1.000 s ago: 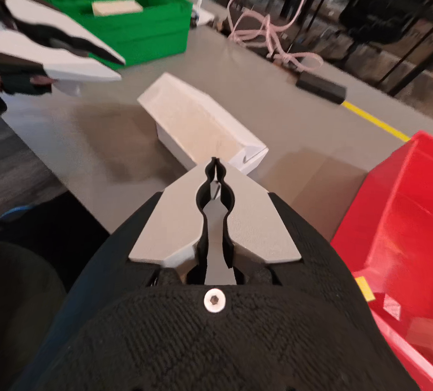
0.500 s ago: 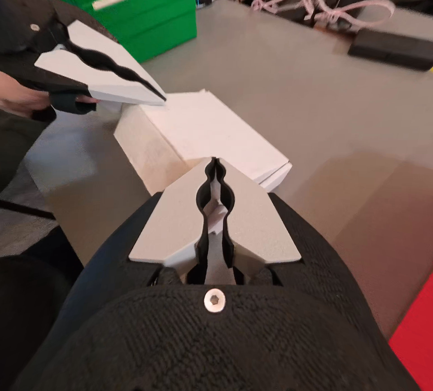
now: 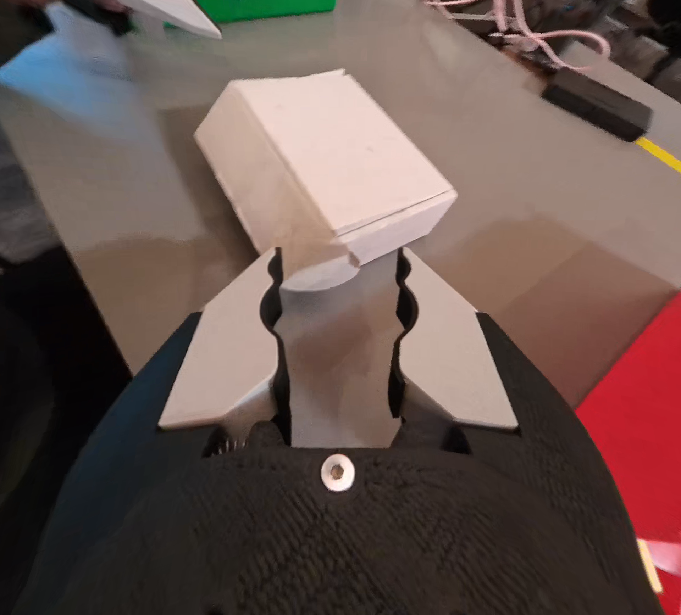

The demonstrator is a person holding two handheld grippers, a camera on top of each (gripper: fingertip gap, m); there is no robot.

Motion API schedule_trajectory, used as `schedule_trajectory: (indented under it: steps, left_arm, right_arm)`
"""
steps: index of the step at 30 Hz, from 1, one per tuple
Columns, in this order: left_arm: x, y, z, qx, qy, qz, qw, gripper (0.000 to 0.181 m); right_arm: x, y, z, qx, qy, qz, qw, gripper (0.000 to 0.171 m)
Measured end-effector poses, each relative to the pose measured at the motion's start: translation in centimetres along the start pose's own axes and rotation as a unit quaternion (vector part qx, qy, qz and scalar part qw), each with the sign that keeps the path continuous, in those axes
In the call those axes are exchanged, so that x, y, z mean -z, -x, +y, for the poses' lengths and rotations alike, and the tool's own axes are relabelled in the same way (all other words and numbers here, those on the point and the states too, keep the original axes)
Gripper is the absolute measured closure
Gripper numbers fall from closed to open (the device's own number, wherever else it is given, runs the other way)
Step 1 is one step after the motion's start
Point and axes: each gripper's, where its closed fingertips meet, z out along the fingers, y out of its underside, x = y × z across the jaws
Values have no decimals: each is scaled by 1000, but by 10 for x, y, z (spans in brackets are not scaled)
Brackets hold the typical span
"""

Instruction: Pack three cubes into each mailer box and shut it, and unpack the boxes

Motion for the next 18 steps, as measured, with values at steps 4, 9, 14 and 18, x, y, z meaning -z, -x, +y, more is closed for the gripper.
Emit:
schedule_trajectory:
  steps: [4,9,14,18]
  left_arm:
    - [4,-62,8,-48,13,168,985,52]
    - [-18,-66,12,-129,27,153,979,52]
    - [-31,-76,17,-189,59,167,966,55]
    - [-26,-71,11,-169,40,160,972,55]
  right_arm:
    - [-7,28,-5,143,-22,2,990,81]
    - [-38,39,-17,327,11,71,942,82]
    - [-66,36,-10,444,89,104,886,90]
    - [-74,27,-16,502,106,147,846,114]
